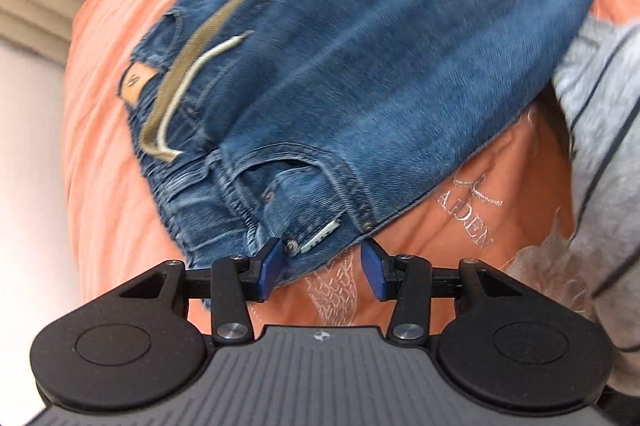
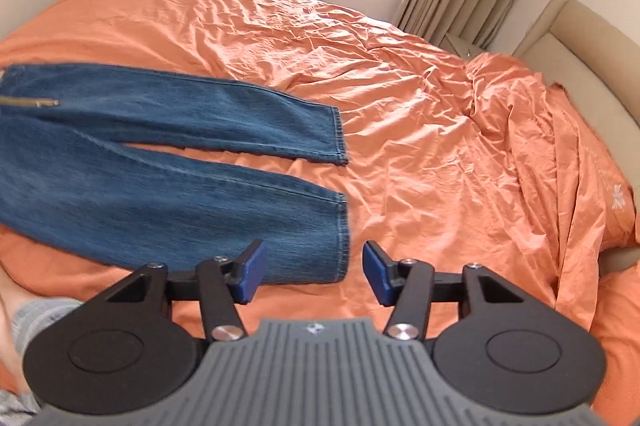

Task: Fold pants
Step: 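Move the left tool to the jeans waistband while the right tool approaches the leg hems, then grasp the waistband fly edge with the left gripper while the right gripper grasps a leg hem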

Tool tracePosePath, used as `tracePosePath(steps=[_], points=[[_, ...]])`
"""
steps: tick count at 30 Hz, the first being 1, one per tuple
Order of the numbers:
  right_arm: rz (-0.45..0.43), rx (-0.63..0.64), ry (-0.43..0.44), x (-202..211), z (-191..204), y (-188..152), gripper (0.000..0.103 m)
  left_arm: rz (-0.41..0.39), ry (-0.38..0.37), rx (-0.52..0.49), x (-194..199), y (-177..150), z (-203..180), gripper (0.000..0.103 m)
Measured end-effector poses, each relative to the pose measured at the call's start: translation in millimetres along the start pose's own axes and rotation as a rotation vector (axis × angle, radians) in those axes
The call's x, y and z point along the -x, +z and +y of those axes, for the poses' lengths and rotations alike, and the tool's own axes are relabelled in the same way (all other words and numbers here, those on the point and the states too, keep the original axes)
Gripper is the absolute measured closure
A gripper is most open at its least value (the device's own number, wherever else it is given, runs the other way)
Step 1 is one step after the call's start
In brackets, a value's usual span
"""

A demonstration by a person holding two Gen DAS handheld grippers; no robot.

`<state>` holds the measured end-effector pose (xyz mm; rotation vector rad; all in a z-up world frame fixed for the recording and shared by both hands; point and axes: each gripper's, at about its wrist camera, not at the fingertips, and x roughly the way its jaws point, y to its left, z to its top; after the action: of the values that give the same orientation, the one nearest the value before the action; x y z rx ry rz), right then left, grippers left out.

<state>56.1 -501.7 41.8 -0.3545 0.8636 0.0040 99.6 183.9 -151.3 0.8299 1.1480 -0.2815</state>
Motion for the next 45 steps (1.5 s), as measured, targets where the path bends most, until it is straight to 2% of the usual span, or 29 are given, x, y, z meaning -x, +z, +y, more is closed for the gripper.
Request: tracePosePath(steps=[2, 4, 5, 6, 8, 10, 14, 17, 22, 23, 24, 25, 28, 29, 30, 33, 37, 40, 45], points=[[0.016, 0.073, -0.019, -18.6, 5.8, -11.5, 0.054, 0.01, 0.016, -0.023, -6.9, 2.3, -7.4, 0.048], [0.028, 0.14, -0.016, -32.4, 12.0, -21.6, 0.054, 0.021, 0.014, -0.007, -7.6, 5.2, -9.3, 0.063], [0.034, 0.179, -0.007, -39.4, 16.4, -25.8, 0.054, 0.023, 0.028, 0.019, -7.5, 5.9, -7.2, 0.079], [0.039, 0.22, 0.003, -45.8, 20.9, -29.8, 0.054, 0.016, 0.041, 0.051, -5.3, 5.2, -4.0, 0.086], [0.047, 0.307, 0.004, -60.5, 31.0, -36.1, 0.056, -0.024, 0.043, 0.121, 5.8, 2.4, 3.3, 0.089], [0.063, 0.386, 0.014, -76.7, 40.8, -42.0, 0.061, -0.072, 0.071, 0.198, 21.6, 2.0, 10.8, 0.091], [0.079, 0.577, 0.01, -112.9, 63.4, -55.4, 0.063, -0.156, 0.106, 0.422, 52.3, 7.1, 31.7, 0.095], [0.095, 0.688, 0.015, -139.5, 74.6, -69.2, 0.063, -0.178, 0.121, 0.545, 62.5, 19.2, 48.4, 0.096], [0.048, 0.779, 0.013, -175.6, 90.2, -87.3, 0.066, -0.164, 0.114, 0.65, 66.5, 29.4, 59.8, 0.096], [0.028, 0.795, 0.004, -184.2, 92.4, -89.5, 0.063, -0.16, 0.11, 0.666, 64.7, 30.3, 63.1, 0.096], [0.018, 0.808, 0.002, -191.1, 95.1, -91.3, 0.055, -0.157, 0.107, 0.677, 64.5, 30.3, 65.3, 0.096], [0.013, 0.82, 0.008, -197.6, 96.8, -93.2, 0.053, -0.155, 0.104, 0.693, 65.4, 28.8, 67.7, 0.096], [-0.013, 0.871, -0.027, -218.6, 99.6, -97.4, 0.058, -0.138, 0.106, 0.736, 62.3, 29.2, 71.9, 0.096], [-0.03, 0.881, -0.045, -223.6, 98.2, -97.8, 0.063, -0.135, 0.105, 0.747, 62.5, 28.8, 72.8, 0.096], [-0.04, 0.883, -0.063, -226.9, 95.3, -95.3, 0.072, -0.131, 0.105, 0.758, 62.8, 28.4, 73.4, 0.096], [-0.069, 0.829, -0.054, -230.7, 79.8, -73.2, 0.072, -0.122, 0.106, 0.79, 60.2, 30.3, 78.2, 0.096], [-0.088, 0.727, -0.02, -243.4, 57.1, -23.4, 0.071, -0.105, 0.121, 0.824, 50.4, 38.8, 90.7, 0.096], [-0.073, 0.685, -0.004, -264.7, 48.9, 2.6, 0.071, -0.089, 0.13, 0.835, 40.9, 45.4, 101.9, 0.096], [-0.019, 0.648, 0.002, -298.8, 38.7, 24.2, 0.071, -0.036, 0.145, 0.832, 24.1, 55.5, 114.9, 0.095]])
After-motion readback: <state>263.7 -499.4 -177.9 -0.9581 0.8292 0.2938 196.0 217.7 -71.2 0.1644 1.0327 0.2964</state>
